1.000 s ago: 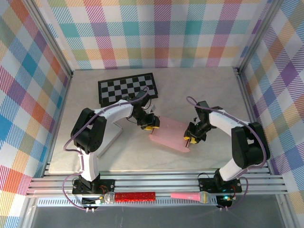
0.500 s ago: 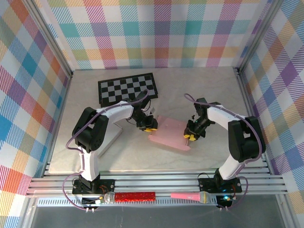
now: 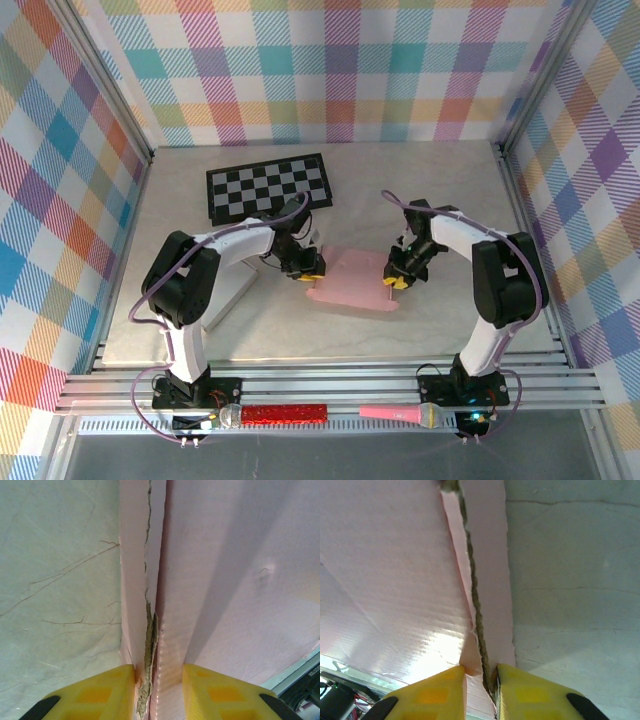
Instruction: Fold the paper box
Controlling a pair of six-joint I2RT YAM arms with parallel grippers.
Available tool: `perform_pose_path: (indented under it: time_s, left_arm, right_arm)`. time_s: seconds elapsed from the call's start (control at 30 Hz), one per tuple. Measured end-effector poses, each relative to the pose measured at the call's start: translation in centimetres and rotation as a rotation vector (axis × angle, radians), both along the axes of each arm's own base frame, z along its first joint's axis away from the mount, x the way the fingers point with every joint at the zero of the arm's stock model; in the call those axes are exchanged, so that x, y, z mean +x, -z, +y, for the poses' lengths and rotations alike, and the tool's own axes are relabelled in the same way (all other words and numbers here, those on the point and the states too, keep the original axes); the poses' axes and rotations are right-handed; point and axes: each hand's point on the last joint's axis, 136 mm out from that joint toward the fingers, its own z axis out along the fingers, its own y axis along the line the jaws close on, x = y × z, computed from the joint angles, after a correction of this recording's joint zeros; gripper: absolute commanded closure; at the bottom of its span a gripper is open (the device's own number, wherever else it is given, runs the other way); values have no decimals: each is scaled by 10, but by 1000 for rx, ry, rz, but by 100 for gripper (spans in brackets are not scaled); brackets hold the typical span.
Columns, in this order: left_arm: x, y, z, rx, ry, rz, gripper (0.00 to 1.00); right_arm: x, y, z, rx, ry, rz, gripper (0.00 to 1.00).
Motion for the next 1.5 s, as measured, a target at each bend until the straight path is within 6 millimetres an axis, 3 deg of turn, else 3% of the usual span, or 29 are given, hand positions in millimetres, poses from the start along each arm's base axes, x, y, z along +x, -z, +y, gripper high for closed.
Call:
perform_pose_path:
  time_s: [0.53,0.8,1.03,1.33,1.5]
  left_arm:
    - [-1,1,0,-3,0,-3,82]
    - [0,1,1,-3,-4,2,86]
    - [-1,-1,-2,-21,-5,8,93]
    - [1,0,-3,-72,-27,19,97]
    - [2,0,-2,-106,-43,29,100]
  right_arm:
    - [0,1,-1,-1,-23,-5,68]
    - [0,1,-5,-27,-37,-21,50]
    - [14,-13,-4,6,-37,-131,37]
    - [30,-17,-12,94,24,-166,28]
    - [32,-9,-12,141,28,-137,26]
